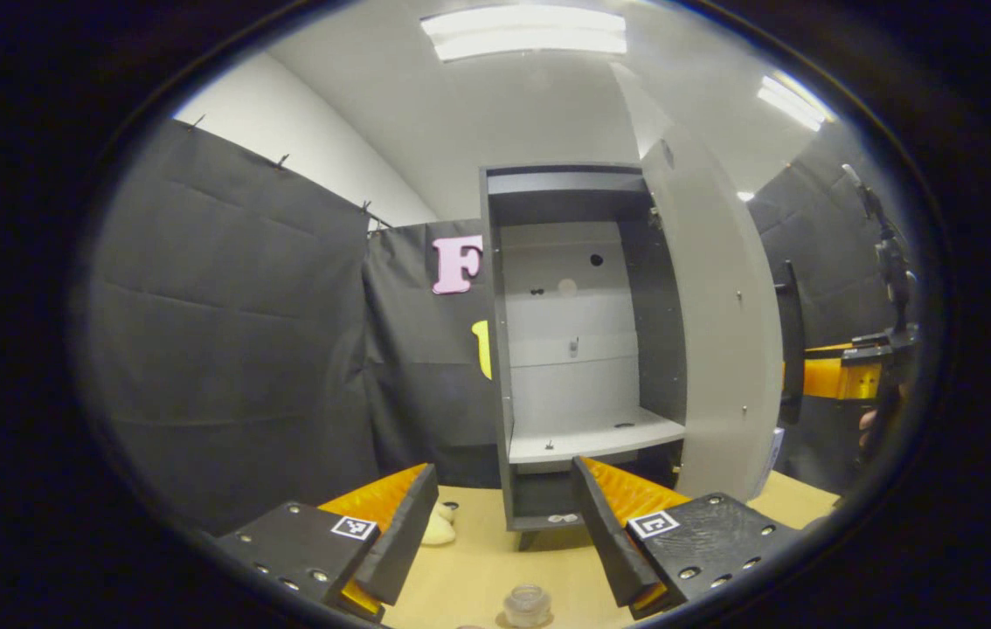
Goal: Open the cabinet door with the right hand, grasp the bottle in the cabinet with the left hand and place it on the coaster, then close the cabinet door with the right hand.
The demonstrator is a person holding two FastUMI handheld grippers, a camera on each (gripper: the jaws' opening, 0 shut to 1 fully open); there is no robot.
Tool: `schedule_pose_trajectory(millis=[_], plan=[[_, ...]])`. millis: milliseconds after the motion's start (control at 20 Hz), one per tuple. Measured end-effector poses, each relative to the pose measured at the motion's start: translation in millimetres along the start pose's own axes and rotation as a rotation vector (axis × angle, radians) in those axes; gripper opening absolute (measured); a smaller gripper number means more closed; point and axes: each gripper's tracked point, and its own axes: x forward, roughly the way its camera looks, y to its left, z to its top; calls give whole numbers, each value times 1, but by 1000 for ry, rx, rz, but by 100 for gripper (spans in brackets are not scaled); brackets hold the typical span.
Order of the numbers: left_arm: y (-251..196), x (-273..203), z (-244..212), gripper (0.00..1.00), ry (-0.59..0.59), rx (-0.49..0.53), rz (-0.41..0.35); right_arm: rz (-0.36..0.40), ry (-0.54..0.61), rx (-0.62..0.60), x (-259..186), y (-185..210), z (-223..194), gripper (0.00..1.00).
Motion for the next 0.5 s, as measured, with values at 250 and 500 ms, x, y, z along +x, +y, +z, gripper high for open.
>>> schedule_pose_trajectory(millis=[250,500], plan=[[22,10,-4,88,-5,-19,-48,-2,-10,-5,32,36,-2,92],[39,20,-13,88,20,4,-67,10,-23,-57,58,72,-1,92]])
